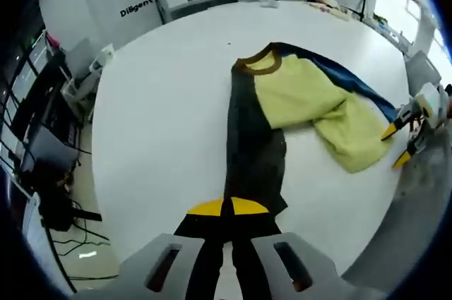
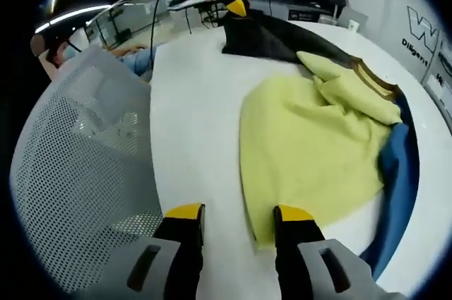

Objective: Fold the garment on the visible template until the final outline fits inside the template.

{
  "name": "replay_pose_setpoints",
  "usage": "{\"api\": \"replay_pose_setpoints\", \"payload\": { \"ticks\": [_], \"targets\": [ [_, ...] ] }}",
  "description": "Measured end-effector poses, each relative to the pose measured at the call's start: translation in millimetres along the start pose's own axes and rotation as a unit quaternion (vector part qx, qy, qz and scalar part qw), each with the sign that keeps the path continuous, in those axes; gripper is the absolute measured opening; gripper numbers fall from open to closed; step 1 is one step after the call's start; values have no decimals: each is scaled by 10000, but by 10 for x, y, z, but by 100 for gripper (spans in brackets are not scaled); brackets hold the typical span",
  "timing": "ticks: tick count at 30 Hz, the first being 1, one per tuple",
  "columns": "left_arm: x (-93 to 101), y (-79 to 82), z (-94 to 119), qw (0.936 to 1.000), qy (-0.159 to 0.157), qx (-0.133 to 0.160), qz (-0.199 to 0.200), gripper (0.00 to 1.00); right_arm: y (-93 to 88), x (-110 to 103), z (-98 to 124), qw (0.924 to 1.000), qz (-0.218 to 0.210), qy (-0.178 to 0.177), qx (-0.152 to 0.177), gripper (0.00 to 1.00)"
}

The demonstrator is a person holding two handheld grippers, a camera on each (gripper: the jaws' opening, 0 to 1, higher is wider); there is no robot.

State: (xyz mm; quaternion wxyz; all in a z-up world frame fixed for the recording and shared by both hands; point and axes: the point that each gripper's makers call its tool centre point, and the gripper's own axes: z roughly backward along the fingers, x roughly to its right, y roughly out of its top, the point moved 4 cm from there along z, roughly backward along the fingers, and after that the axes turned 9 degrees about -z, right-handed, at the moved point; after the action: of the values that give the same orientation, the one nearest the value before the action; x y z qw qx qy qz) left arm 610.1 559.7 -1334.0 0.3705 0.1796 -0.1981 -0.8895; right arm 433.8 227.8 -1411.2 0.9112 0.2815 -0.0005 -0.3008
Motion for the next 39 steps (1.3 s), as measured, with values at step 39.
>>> {"api": "replay_pose_setpoints", "payload": {
  "ticks": [39],
  "targets": [
    [145, -285, -141, 9905, 595, 600, -1088, 1, -63, -26, 48, 9998, -206, -34, -29, 35]
  ]
}}
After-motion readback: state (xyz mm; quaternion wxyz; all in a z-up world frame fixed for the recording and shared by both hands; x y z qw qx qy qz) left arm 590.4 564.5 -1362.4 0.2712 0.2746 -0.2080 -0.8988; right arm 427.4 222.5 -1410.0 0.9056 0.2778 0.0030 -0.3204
